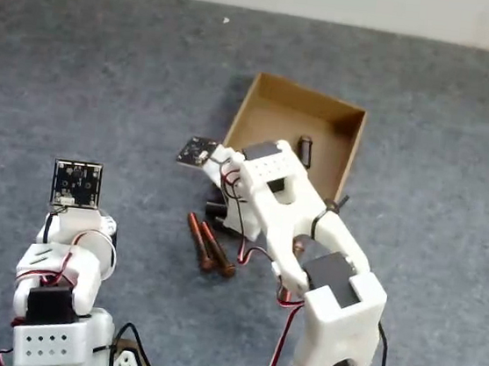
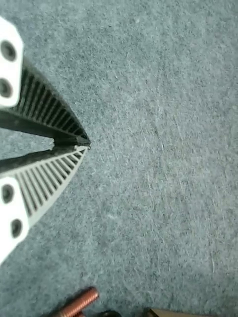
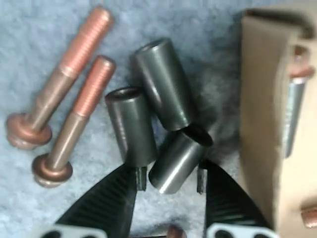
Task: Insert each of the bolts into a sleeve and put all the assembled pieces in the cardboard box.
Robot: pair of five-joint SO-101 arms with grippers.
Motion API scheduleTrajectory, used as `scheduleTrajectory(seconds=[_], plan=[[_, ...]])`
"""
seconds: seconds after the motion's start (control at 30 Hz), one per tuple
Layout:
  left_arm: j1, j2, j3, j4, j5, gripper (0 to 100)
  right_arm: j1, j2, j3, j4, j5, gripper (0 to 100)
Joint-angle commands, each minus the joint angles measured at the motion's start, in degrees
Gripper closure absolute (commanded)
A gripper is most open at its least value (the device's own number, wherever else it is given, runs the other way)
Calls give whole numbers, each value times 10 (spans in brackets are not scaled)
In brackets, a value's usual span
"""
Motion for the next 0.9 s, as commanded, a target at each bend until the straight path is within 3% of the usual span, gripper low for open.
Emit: scheduleTrajectory(seconds=[0.0, 0.3, 0.47, 0.6, 0.77, 0.87], plan=[[-7, -4, -3, -16, -8, 993, 14, 11, -47, -12, -37, 829], [-7, -4, -3, -16, -8, 993, 15, 16, -51, -47, -57, 831], [-7, -4, -3, -16, -8, 993, 14, 32, -47, -44, -56, 994], [-7, -4, -3, -16, -8, 993, 12, 25, -48, 6, -58, 995], [-7, -4, -3, -16, -8, 993, 15, -65, -44, 56, -62, 994], [-7, -4, -3, -16, -8, 993, 15, -138, -36, 62, -106, 994]])
